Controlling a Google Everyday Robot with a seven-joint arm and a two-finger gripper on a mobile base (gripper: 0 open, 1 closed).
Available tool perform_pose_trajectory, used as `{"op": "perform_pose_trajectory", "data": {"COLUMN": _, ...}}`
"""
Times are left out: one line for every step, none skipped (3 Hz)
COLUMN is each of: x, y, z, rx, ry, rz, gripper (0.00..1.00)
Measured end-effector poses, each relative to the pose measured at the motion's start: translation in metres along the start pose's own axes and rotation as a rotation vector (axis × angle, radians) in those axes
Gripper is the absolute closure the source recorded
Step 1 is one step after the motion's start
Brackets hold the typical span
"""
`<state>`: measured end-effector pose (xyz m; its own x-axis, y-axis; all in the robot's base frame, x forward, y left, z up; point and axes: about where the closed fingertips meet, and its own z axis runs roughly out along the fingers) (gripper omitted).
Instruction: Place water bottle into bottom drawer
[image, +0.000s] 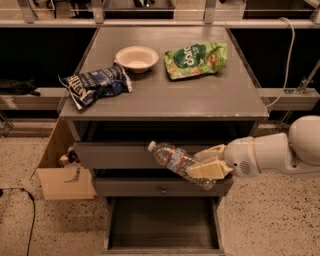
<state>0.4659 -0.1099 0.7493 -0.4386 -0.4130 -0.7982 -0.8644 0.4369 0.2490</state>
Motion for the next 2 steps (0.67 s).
{"op": "perform_pose_trajectory", "data": {"x": 0.049, "y": 0.002, "z": 0.039, "rx": 0.029, "ry": -0.06, "rz": 0.124, "gripper": 1.0}}
{"op": "perform_pose_trajectory", "data": {"x": 0.08, "y": -0.003, "z": 0.054, "rx": 0.056, "ry": -0.068, "rz": 0.175, "gripper": 1.0}}
